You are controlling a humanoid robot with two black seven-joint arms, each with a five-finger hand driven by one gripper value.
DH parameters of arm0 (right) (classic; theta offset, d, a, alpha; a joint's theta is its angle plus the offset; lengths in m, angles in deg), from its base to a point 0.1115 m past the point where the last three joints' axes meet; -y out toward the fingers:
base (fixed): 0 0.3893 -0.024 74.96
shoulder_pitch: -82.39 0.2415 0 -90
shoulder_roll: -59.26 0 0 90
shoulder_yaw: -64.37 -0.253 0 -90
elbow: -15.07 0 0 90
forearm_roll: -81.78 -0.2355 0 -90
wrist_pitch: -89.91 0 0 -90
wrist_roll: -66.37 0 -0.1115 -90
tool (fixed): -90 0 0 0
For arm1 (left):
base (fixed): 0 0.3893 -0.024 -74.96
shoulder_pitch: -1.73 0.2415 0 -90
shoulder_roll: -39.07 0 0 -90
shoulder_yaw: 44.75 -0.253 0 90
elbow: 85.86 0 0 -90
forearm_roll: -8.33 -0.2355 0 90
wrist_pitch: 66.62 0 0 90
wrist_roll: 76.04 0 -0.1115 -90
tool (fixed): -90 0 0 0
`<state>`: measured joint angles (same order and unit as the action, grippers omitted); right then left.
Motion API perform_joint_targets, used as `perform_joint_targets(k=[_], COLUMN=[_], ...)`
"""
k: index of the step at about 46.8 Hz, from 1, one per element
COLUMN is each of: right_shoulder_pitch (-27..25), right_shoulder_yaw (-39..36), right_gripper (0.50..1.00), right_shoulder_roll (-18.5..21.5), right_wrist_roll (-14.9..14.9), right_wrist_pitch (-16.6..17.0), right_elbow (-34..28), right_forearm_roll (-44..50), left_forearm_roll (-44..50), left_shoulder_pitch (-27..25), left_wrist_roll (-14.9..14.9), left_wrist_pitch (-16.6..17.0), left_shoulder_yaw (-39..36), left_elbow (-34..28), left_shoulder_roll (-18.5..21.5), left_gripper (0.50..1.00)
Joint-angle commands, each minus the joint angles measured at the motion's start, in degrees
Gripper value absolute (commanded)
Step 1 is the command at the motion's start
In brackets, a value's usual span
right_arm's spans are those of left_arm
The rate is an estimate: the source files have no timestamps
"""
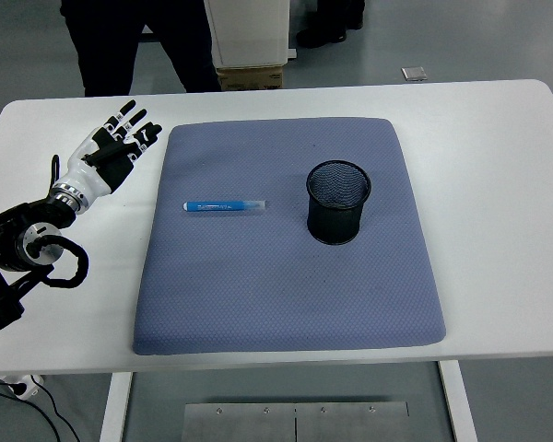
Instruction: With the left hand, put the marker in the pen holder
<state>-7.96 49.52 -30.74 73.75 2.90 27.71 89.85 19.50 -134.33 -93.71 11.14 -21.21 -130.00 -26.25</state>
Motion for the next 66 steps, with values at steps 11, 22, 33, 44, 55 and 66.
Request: perform_joint_targets(k=[11,22,33,44,55,66], right_shoulder_pitch=[0.0,0.0,0.0,0.0,0.0,0.0], right_shoulder_yaw=[0.0,0.0,0.0,0.0,0.0,0.0], right_gripper=[1.0,1.0,1.0,1.0,1.0,1.0], right_shoulder_roll=[0.0,0.0,0.0,0.0,0.0,0.0], right_wrist_roll=[0.0,0.0,0.0,0.0,0.0,0.0], right_wrist_pitch=[0.0,0.0,0.0,0.0,0.0,0.0], right_elbow=[0.02,0.02,0.02,0.02,-0.07,0.02], right_forearm_roll=[0.02,0.02,0.02,-0.07,-0.07,0.02], left_forearm_roll=[-0.01,0.69,0.25,0.25,-0.8,-7.48], left_shoulder_pitch=[0.0,-1.84,-0.7,-0.87,-0.08,-0.35], left_wrist_roll=[0.0,0.0,-0.08,0.0,0.0,0.0], left_wrist_pitch=[0.47,0.47,0.38,0.38,-0.06,0.47], left_shoulder_yaw=[0.63,1.94,6.78,6.96,7.05,6.61], left_elbow=[0.1,0.02,1.59,2.92,3.18,3.27], left_shoulder_roll=[1.16,1.07,0.64,-0.77,-0.6,0.11], left_gripper=[1.0,1.0,1.0,1.0,1.0,1.0])
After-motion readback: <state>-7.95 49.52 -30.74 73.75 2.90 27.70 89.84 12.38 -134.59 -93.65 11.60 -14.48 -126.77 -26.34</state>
